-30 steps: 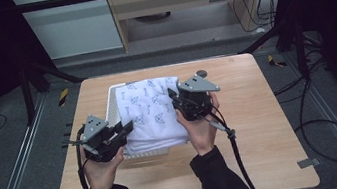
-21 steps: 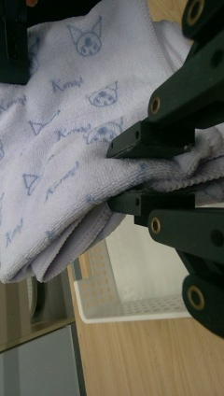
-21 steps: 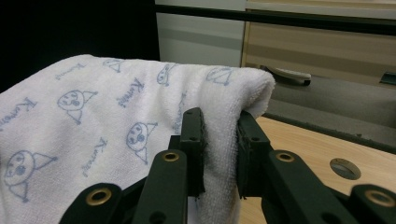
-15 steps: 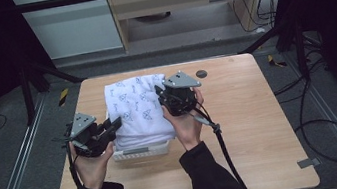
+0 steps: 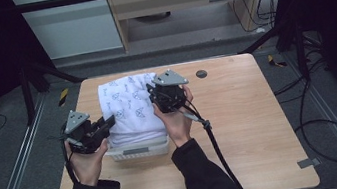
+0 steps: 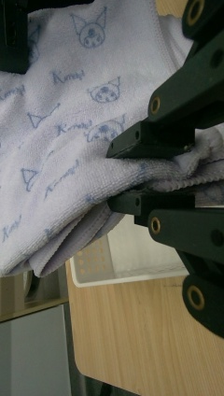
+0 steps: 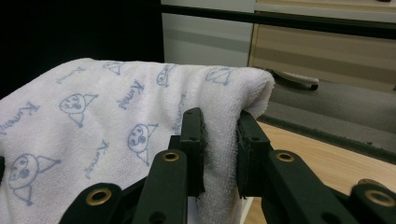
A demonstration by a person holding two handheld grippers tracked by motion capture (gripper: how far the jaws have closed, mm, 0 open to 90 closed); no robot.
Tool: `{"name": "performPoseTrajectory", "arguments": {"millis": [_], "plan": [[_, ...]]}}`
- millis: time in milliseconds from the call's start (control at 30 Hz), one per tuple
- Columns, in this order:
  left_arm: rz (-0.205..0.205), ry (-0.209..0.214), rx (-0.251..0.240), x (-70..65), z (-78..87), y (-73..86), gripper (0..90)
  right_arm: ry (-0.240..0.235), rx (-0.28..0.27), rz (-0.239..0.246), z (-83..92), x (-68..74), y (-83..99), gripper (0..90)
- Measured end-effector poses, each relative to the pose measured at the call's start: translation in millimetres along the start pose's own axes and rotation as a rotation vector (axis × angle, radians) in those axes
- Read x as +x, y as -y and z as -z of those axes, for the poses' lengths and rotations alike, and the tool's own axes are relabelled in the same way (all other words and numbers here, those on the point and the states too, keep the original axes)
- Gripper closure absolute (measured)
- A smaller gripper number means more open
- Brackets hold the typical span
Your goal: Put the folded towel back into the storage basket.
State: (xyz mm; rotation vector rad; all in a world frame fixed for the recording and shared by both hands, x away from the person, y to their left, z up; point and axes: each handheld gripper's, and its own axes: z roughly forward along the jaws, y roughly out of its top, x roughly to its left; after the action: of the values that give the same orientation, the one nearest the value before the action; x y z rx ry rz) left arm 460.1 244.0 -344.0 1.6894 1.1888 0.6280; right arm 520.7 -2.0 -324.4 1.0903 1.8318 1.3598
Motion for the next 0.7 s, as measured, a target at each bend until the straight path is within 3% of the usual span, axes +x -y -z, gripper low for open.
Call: {"name": "performPoseTrajectory", "arguments": {"millis": [700], "plan": [[0.021,-0.045,0.036,26.1,-18.8,6.0,73.5,-0.014,0.026,-0.002,-34.9,7.8,9.6,75.9]]}}
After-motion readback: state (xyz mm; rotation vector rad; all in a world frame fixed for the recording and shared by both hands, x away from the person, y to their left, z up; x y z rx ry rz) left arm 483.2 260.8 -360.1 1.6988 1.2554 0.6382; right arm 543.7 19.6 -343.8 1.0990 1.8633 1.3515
